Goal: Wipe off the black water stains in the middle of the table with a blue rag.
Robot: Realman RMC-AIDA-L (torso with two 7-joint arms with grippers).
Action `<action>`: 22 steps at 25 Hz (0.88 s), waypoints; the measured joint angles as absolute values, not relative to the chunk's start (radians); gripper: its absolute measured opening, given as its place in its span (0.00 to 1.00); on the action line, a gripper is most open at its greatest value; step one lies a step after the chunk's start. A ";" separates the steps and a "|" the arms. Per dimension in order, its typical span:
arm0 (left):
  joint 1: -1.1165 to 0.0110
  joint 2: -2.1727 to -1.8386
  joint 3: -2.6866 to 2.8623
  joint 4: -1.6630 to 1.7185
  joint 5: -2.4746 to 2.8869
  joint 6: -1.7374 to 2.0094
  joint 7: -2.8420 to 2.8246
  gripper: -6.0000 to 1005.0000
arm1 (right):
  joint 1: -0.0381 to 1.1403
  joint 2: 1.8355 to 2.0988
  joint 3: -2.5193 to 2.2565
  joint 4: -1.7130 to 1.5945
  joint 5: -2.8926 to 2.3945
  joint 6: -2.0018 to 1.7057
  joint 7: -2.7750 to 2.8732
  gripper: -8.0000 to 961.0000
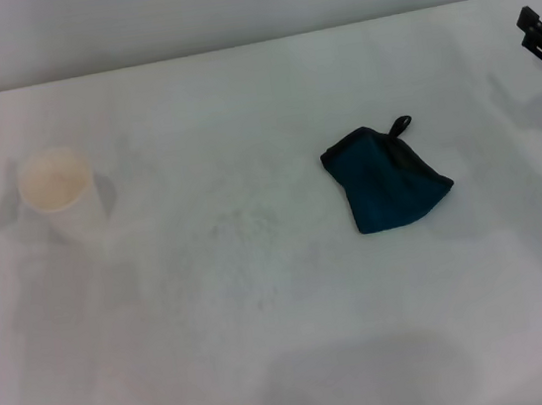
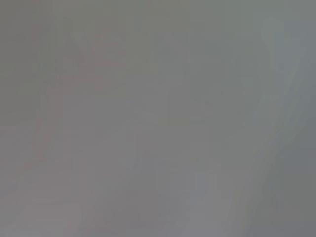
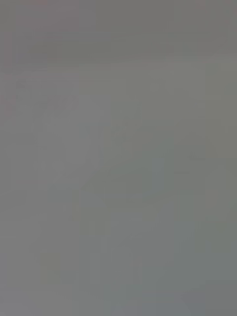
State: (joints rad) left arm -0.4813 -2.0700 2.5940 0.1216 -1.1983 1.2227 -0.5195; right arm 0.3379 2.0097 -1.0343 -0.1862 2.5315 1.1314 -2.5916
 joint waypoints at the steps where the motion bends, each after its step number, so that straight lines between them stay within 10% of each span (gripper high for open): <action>1: -0.482 -2.071 2.594 0.122 -1.195 1.224 -0.523 0.88 | 0.338 2.010 -1.031 -0.181 2.532 1.126 -2.592 0.82; 22: -0.423 -2.079 2.595 0.174 -1.170 1.235 -0.625 0.88 | 0.338 2.007 -0.985 -0.163 2.534 0.973 -2.614 0.81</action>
